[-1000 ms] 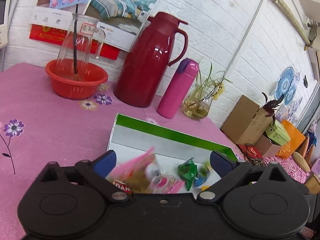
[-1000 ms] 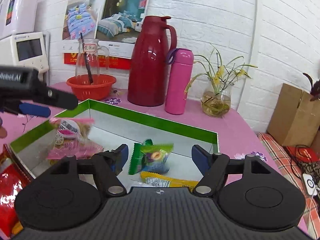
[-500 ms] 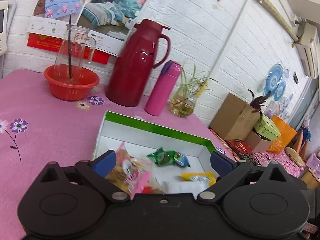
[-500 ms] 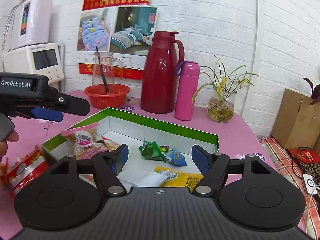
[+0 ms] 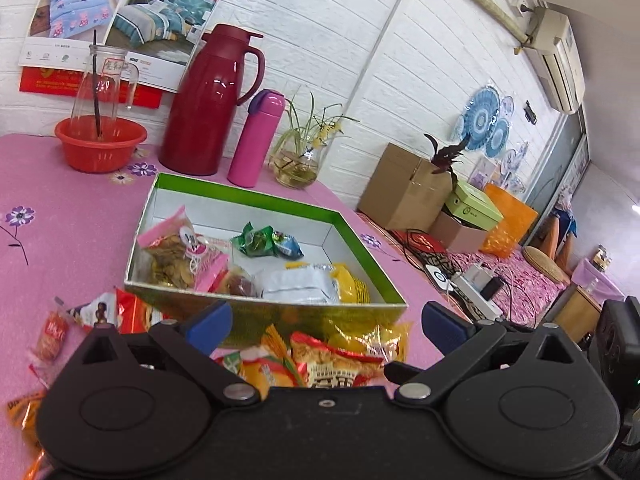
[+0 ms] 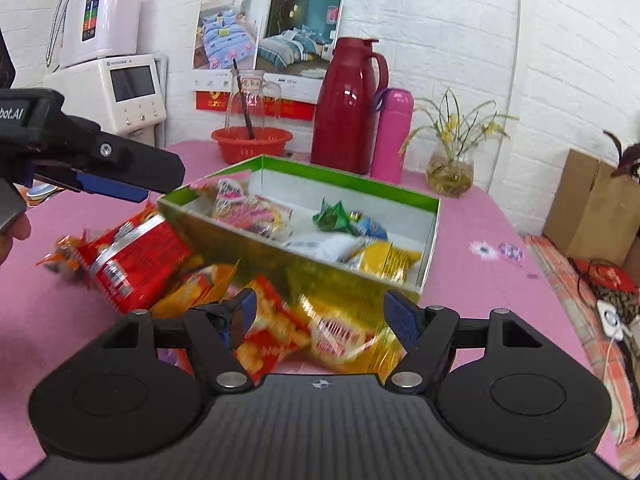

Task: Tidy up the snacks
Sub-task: 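Move both grippers back from the box to the snack pile, then grasp the green chip bag with the right gripper while the left gripper grasps an orange-wrapped candy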

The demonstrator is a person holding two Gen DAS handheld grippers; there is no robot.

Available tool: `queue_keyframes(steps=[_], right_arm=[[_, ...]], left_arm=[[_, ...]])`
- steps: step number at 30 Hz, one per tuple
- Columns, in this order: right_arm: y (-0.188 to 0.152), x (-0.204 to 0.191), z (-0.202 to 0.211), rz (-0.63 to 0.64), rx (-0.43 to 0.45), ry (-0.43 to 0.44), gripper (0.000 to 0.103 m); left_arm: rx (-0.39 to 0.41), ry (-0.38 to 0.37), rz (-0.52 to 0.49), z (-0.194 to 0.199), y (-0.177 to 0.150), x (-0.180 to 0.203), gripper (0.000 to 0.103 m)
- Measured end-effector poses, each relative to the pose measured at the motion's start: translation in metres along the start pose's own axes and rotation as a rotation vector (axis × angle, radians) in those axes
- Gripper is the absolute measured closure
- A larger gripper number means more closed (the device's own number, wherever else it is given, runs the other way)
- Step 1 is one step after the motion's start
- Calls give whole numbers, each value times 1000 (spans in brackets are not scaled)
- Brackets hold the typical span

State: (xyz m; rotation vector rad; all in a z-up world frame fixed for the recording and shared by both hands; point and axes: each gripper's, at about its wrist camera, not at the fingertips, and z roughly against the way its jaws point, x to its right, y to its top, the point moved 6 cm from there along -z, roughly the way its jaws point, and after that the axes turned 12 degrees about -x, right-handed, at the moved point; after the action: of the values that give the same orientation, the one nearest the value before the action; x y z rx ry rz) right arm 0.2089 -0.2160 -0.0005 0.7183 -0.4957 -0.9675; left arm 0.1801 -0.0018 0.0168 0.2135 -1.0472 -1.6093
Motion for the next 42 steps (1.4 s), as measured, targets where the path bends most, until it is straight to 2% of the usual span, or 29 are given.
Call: queue_keyframes(steps=[3,7,12,14,20,26,29,31,33,36,39,42], right_arm=[[-14,-8,4,-7,-33,33,0],[-31,-25,4,18,-78,84,0],[-40,-43,2,77,-96,101,0],[-42,-47,4,60,-114,133,0],[-52,-61,9,63,-126,173,0],[-57,-65,-4,27,-159,192,0],[-60,-63,-10,10,-172,192,20],[-61,-61,-8,0,-164,201,27],[-61,-58,-6,-13,-162,213,39],[-60,-58,-2,-17,-163,237,43],[-63,-65,3,7,-166,265,44],[-65,-69,8,38,-162,261,43]], left_arm=[[-11,-5,32,1,0,-7,0],[-37,-54,42,0,-2,-6,0],[-96,-59,11,-8,-16,-1,22],[-115,-58,6,-8,-24,-3,26],[-141,-40,-7,1,-44,-9,28],[-89,-13,46,29,-44,-30,27],[-60,23,61,47,-42,-44,27],[-52,42,78,55,-43,-54,33],[-57,50,92,60,-46,-62,58],[-66,74,99,63,-53,-73,62],[-80,93,142,63,-62,-88,62],[-104,114,141,60,-74,-94,62]])
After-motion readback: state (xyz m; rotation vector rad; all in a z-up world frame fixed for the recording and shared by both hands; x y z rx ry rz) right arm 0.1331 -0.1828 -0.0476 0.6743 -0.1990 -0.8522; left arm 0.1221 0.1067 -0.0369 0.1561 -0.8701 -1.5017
